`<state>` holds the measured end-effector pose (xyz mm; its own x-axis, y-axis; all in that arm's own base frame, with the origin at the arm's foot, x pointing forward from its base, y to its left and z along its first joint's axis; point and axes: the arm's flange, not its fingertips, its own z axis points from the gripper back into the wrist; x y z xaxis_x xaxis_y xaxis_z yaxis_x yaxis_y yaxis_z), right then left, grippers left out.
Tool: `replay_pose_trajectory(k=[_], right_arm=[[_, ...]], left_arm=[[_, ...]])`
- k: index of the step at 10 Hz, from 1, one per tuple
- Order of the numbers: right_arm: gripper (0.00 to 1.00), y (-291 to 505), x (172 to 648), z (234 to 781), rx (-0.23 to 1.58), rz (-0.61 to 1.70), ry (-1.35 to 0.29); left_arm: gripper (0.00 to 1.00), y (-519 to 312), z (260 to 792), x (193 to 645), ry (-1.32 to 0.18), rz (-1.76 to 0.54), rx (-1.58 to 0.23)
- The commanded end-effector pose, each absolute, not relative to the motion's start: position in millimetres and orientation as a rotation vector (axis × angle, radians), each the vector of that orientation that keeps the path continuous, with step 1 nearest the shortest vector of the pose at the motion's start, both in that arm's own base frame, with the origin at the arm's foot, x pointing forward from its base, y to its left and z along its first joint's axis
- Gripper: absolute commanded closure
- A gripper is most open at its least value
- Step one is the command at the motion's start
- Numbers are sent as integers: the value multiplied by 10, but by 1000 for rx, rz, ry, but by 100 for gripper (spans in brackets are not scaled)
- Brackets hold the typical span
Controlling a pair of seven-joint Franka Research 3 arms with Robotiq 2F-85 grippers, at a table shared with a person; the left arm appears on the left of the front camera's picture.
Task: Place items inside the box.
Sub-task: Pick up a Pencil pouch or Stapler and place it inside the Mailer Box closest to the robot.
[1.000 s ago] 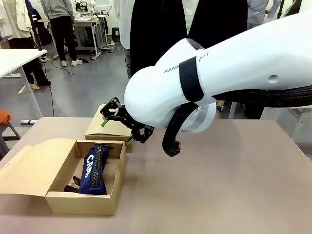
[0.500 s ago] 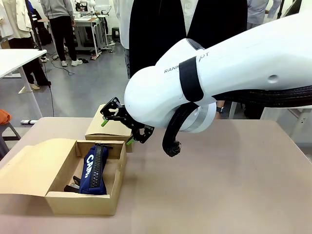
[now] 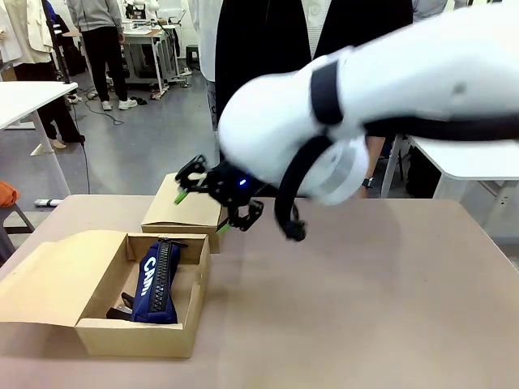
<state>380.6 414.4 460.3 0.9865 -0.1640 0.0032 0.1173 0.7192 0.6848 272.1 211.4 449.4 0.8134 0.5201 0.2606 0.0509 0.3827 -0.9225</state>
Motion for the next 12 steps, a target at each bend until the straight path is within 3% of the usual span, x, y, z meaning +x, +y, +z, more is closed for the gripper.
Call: replay_pose_trajectory(k=[1,3,4,6,7,10,11,12], right_arm=[[0,2888,3919,4608,836,-79,90],[0,1837,3727,4464,930,-51,175],[0,1320,3555,4336,981,43,132],[0,311,3167,3986,1283,-64,-23],[0,-13,2947,3722,1403,-145,-97],[0,-73,2599,3236,1448,-231,-192],[0,264,2768,3256,1299,-320,-159],[0,-773,3488,3612,1431,-266,-154]], left_arm=[[0,2093,4493,2711,-595,309,-1170],[0,2093,4493,2711,-595,309,-1170],[0,2093,4493,2711,-595,309,-1170],[0,2093,4493,2711,-595,309,-1170],[0,2093,4493,2711,-595,309,-1170],[0,2093,4493,2711,-595,309,-1170],[0,2093,4493,2711,-595,309,-1170],[0,2093,4493,2711,-595,309,-1170]])
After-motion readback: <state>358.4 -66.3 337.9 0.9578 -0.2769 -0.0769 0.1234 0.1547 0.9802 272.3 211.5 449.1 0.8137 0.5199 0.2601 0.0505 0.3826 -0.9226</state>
